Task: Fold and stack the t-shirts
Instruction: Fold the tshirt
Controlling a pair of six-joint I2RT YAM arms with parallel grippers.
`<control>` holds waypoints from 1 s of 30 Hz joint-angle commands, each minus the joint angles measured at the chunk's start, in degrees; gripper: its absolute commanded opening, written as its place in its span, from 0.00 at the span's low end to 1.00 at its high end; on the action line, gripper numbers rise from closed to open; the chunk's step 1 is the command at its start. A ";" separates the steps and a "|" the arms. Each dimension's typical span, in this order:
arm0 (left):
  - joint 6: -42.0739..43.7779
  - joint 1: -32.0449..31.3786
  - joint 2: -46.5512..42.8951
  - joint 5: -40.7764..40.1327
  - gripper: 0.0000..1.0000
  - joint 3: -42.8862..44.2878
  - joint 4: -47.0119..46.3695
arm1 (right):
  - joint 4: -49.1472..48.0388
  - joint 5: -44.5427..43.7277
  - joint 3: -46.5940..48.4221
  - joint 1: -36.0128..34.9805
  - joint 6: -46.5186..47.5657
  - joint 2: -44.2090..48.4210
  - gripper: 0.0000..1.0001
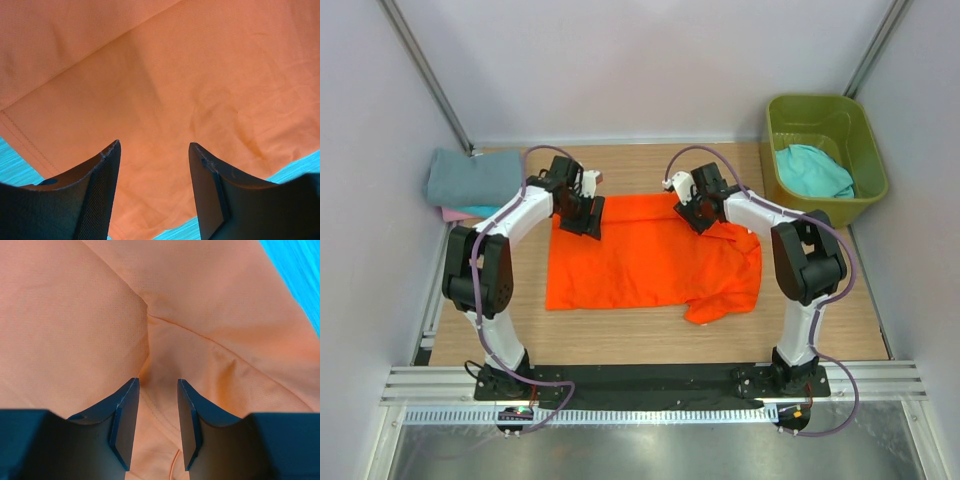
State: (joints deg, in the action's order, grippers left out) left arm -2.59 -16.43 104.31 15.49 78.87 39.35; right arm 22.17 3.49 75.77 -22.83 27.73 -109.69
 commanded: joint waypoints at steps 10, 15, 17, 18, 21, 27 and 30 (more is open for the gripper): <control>-0.75 -0.71 0.28 1.56 0.57 -0.30 0.37 | -1.34 -1.90 1.93 -0.81 0.14 0.70 0.44; -0.75 -1.24 0.98 2.09 0.57 -0.74 0.64 | -1.70 -2.61 0.52 -1.16 1.10 0.35 0.37; -0.66 -1.50 1.24 2.18 0.57 -0.82 0.99 | -1.43 -2.61 0.70 -1.16 1.01 0.44 0.21; -0.49 -1.59 1.42 2.09 0.57 -0.74 1.42 | -1.43 -2.52 0.96 -1.08 0.84 0.79 0.15; -0.57 -1.68 1.77 2.09 0.57 -1.17 1.52 | -0.56 -1.91 2.01 -1.16 0.40 1.67 0.03; -0.84 -2.38 2.82 1.83 0.57 0.14 0.99 | 2.78 2.22 3.25 -1.34 -1.00 4.48 0.01; -0.93 -2.65 3.35 1.83 0.57 1.11 1.16 | 3.75 3.89 3.16 -1.51 -1.45 5.54 0.01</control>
State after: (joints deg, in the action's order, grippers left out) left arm -2.83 -18.55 106.98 16.34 77.89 40.23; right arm 24.86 4.25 76.40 -23.66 27.62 -108.90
